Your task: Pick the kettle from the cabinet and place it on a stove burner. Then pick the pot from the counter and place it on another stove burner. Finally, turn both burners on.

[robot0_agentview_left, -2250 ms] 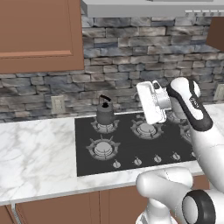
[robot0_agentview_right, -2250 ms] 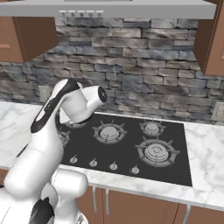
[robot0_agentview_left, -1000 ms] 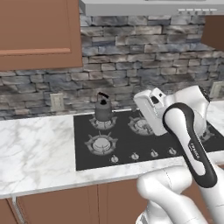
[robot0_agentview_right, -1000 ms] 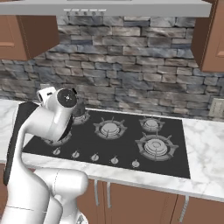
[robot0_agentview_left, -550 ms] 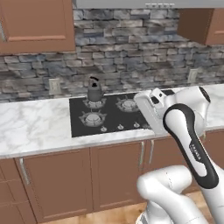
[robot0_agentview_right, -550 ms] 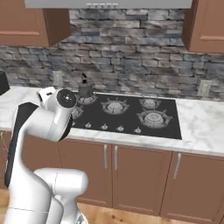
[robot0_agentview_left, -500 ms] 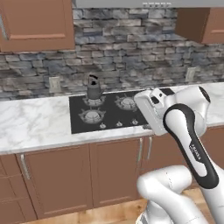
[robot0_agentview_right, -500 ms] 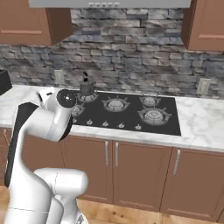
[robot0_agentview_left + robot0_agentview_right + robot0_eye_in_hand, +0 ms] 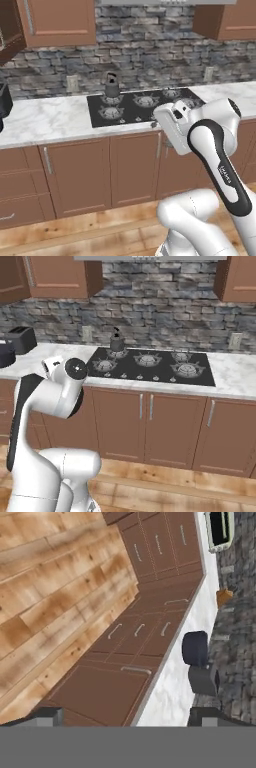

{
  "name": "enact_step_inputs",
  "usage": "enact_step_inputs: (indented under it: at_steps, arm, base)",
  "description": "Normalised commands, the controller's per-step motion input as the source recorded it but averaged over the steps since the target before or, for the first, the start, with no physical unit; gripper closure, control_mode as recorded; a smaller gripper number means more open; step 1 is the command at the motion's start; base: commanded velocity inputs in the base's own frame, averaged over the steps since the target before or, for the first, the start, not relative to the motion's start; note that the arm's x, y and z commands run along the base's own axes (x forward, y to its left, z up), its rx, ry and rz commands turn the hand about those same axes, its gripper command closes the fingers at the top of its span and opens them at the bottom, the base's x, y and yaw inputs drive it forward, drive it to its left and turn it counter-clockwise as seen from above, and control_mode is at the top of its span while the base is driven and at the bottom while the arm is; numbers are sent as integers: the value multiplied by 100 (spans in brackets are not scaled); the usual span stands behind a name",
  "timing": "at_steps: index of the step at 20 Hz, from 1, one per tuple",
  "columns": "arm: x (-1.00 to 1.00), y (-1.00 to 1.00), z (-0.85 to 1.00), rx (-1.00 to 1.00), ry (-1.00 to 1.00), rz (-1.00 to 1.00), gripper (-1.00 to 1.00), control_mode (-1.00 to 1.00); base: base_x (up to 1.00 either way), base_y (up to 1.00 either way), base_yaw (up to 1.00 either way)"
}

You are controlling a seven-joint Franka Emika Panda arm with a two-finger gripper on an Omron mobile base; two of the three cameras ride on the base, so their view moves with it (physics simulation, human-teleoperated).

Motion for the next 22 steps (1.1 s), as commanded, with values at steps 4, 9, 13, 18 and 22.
enact_step_inputs:
  at_steps: [4, 9, 13, 18, 22]
  arm:
    - [0, 0, 0, 0, 0, 0, -100, 100]
    - [0, 0, 0, 0, 0, 0, -100, 100]
    - [0, 0, 0, 0, 0, 0, -100, 100]
    - [0, 0, 0, 0, 0, 0, -100, 100]
    - [0, 0, 0, 0, 0, 0, -100, 100]
  base:
    - [-48, 80, -8]
    - [-45, 84, -10]
    - [-42, 89, -12]
    - [-33, 97, -16]
    - [-16, 97, -17]
